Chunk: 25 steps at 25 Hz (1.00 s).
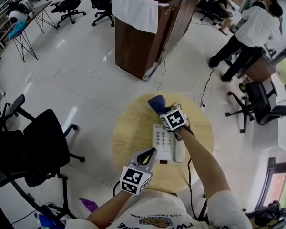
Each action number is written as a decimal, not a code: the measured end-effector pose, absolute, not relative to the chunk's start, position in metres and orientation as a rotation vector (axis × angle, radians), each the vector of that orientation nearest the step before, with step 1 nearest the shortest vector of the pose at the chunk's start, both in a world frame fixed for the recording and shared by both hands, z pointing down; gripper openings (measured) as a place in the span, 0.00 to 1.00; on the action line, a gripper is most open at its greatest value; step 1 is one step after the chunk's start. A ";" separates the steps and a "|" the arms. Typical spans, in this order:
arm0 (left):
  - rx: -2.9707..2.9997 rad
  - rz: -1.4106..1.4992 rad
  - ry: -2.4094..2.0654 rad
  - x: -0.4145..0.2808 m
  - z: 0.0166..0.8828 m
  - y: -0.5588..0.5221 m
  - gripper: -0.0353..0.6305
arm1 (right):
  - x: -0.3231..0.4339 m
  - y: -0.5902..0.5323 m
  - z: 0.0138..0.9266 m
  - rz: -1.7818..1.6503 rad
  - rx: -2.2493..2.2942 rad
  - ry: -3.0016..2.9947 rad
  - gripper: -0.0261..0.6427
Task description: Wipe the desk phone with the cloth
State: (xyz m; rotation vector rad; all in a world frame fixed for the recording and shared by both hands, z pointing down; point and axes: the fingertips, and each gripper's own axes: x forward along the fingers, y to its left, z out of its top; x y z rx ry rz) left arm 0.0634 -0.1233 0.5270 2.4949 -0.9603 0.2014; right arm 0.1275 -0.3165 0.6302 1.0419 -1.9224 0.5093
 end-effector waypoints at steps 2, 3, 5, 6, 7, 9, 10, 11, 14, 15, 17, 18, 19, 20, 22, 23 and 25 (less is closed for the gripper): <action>2.489 0.200 -0.968 0.060 0.528 -0.122 0.04 | 0.113 -0.315 0.630 0.520 1.041 -1.946 0.14; 2.485 0.199 -0.972 0.058 0.528 -0.121 0.04 | 0.106 -0.314 0.630 0.533 1.044 -1.958 0.14; 2.480 0.199 -0.977 0.055 0.528 -0.120 0.04 | 0.095 -0.311 0.630 0.548 1.043 -1.978 0.14; 2.479 0.199 -0.979 0.054 0.529 -0.119 0.04 | 0.091 -0.309 0.630 0.543 1.040 -1.983 0.14; 2.479 0.198 -0.981 0.054 0.529 -0.119 0.04 | 0.088 -0.308 0.630 0.534 1.038 -1.985 0.14; 2.480 0.195 -0.983 0.053 0.528 -0.117 0.04 | 0.085 -0.307 0.628 0.518 1.043 -1.991 0.14; 2.482 0.193 -0.982 0.053 0.528 -0.117 0.04 | 0.084 -0.307 0.626 0.512 1.050 -2.000 0.14; 2.485 0.193 -0.979 0.053 0.528 -0.117 0.04 | 0.084 -0.307 0.622 0.508 1.059 -2.012 0.14; 2.496 0.185 -0.974 0.052 0.524 -0.116 0.04 | 0.086 -0.307 0.604 0.498 1.110 -2.050 0.14; 2.500 0.179 -0.974 0.052 0.522 -0.115 0.04 | 0.088 -0.304 0.595 0.496 1.135 -2.068 0.14; 2.510 0.167 -0.975 0.050 0.518 -0.113 0.04 | 0.093 -0.296 0.572 0.492 1.192 -2.117 0.14; 2.515 0.163 -0.975 0.049 0.517 -0.111 0.04 | 0.096 -0.290 0.561 0.489 1.222 -2.145 0.14; 2.520 0.161 -0.977 0.047 0.516 -0.110 0.04 | 0.099 -0.282 0.549 0.483 1.251 -2.173 0.14; 2.523 0.158 -0.982 0.045 0.514 -0.110 0.04 | 0.101 -0.272 0.538 0.478 1.277 -2.200 0.14; 2.527 0.147 -1.003 0.038 0.511 -0.110 0.04 | 0.107 -0.249 0.521 0.478 1.326 -2.252 0.14; 2.530 0.142 -1.014 0.035 0.509 -0.110 0.04 | 0.110 -0.237 0.514 0.483 1.352 -2.272 0.14; 2.539 0.135 -1.024 0.031 0.507 -0.109 0.04 | 0.117 -0.212 0.505 0.480 1.408 -2.291 0.14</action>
